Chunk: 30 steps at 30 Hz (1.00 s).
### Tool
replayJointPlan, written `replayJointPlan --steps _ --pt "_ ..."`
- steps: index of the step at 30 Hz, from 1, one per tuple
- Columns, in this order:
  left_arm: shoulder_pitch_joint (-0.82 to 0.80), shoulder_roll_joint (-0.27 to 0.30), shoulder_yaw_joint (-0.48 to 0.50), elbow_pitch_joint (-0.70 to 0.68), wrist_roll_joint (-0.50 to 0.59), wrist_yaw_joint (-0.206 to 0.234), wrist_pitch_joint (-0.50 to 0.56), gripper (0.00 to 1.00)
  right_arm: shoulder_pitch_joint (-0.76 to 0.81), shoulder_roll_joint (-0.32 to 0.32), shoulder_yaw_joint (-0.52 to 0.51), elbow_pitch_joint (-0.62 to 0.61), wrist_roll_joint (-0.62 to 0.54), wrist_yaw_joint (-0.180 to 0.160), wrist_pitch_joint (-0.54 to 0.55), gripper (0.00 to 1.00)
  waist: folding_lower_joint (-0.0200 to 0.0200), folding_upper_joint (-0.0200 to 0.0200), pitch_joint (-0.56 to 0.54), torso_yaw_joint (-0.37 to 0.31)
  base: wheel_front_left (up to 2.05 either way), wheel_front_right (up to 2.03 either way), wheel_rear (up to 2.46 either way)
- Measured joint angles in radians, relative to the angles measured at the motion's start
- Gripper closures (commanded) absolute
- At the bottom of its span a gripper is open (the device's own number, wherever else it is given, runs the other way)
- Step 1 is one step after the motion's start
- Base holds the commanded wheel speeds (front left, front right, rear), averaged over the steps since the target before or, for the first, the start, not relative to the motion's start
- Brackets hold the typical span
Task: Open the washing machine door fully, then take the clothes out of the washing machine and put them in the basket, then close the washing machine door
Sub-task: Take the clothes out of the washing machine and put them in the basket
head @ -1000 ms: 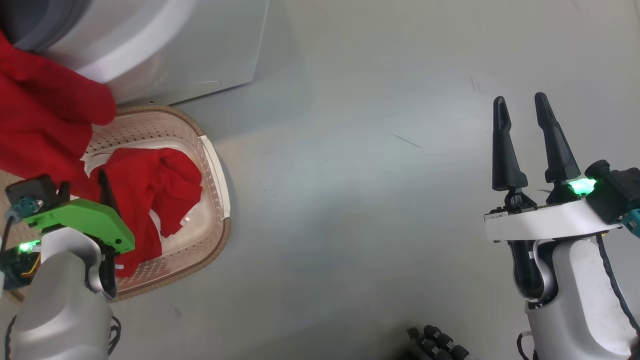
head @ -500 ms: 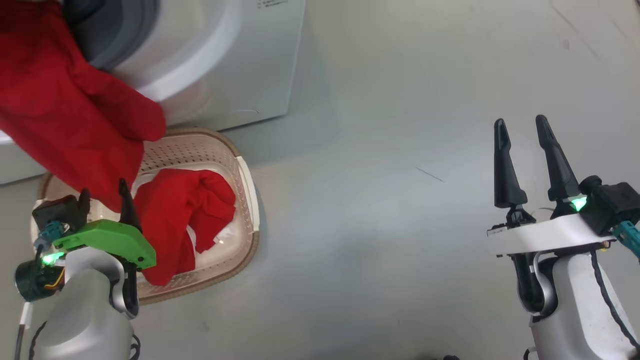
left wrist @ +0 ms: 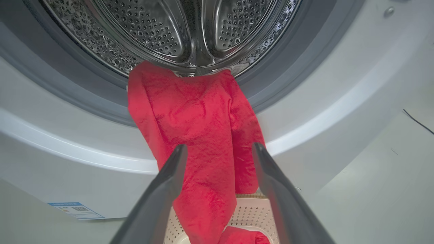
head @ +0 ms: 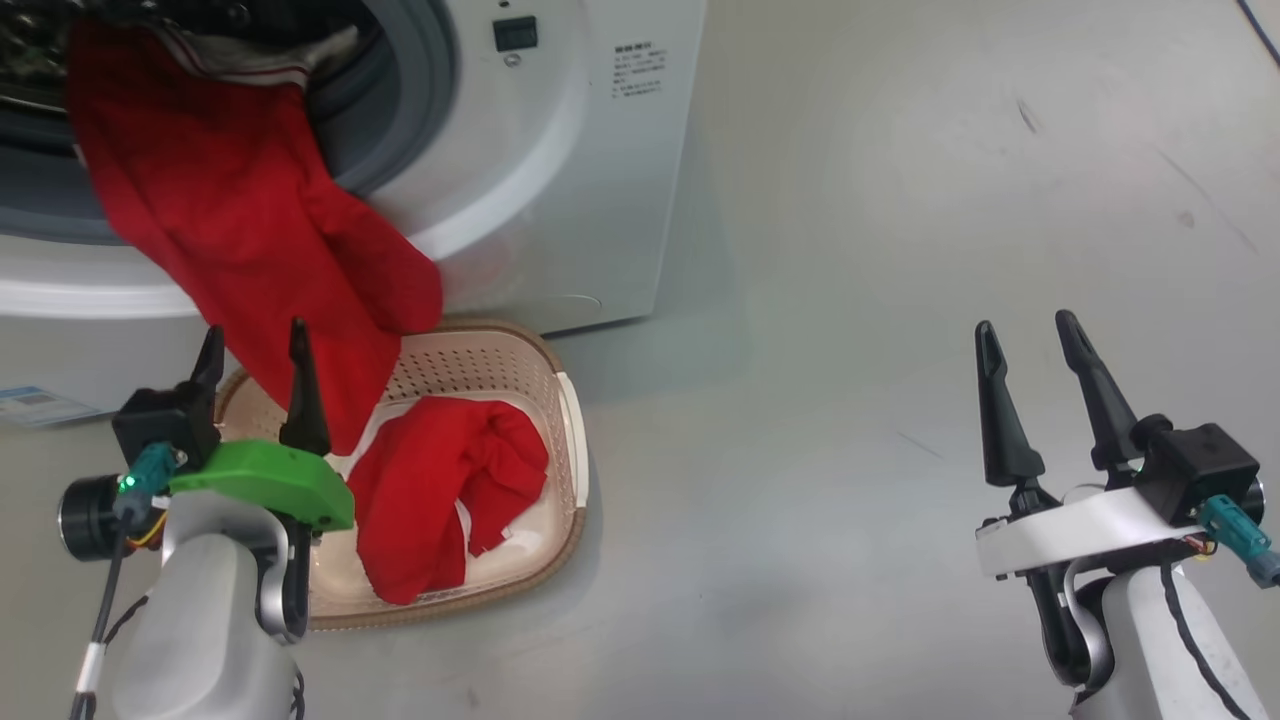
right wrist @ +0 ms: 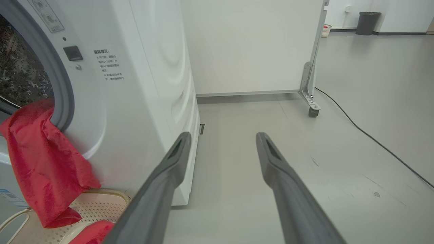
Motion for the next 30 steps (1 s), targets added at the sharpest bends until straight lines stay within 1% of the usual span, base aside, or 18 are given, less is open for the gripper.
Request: replayJointPlan --steps 8,17,23,30 --pt "0.102 -0.003 -0.023 -0.120 0.035 -0.007 0.000 0.00 0.034 -0.002 0.022 0.021 -0.016 0.001 0.000 0.00 0.0000 0.0000 -0.083 0.048 0.00 0.00 0.00" --pt "0.222 -0.005 -0.058 -0.208 0.057 -0.008 0.000 0.00 0.085 -0.001 0.041 0.042 -0.023 0.008 0.000 0.00 0.0000 0.0000 -0.167 0.083 0.00 0.00 0.00" --pt "0.282 -0.005 -0.063 -0.254 0.065 -0.006 0.000 0.00 0.101 0.000 0.056 0.050 -0.024 0.008 0.000 0.00 0.0000 0.0000 -0.206 0.091 0.00 0.00 0.00" --pt "0.340 -0.005 -0.068 -0.296 0.066 0.003 0.000 0.00 0.124 0.002 0.058 0.053 -0.024 0.008 0.000 0.00 -0.0001 0.0000 -0.238 0.085 0.00 0.00 0.00"
